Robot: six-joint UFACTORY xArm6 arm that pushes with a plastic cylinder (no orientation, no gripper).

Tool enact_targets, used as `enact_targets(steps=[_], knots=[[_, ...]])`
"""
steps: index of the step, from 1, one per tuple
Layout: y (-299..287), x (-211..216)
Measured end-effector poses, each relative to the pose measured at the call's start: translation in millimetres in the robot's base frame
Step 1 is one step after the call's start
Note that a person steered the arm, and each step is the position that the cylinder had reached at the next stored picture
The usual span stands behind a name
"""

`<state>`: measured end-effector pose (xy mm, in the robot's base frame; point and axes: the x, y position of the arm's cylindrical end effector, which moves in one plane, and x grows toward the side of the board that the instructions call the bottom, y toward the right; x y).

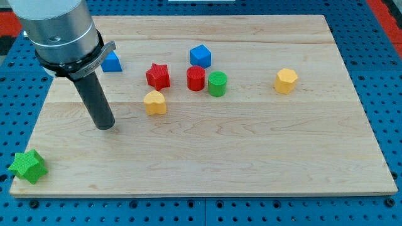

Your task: Slide the yellow heart up a bit

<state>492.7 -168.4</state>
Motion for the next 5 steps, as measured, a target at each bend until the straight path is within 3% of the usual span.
enact_targets(steps=[2,5], knots=[[18,0],[144,-54]])
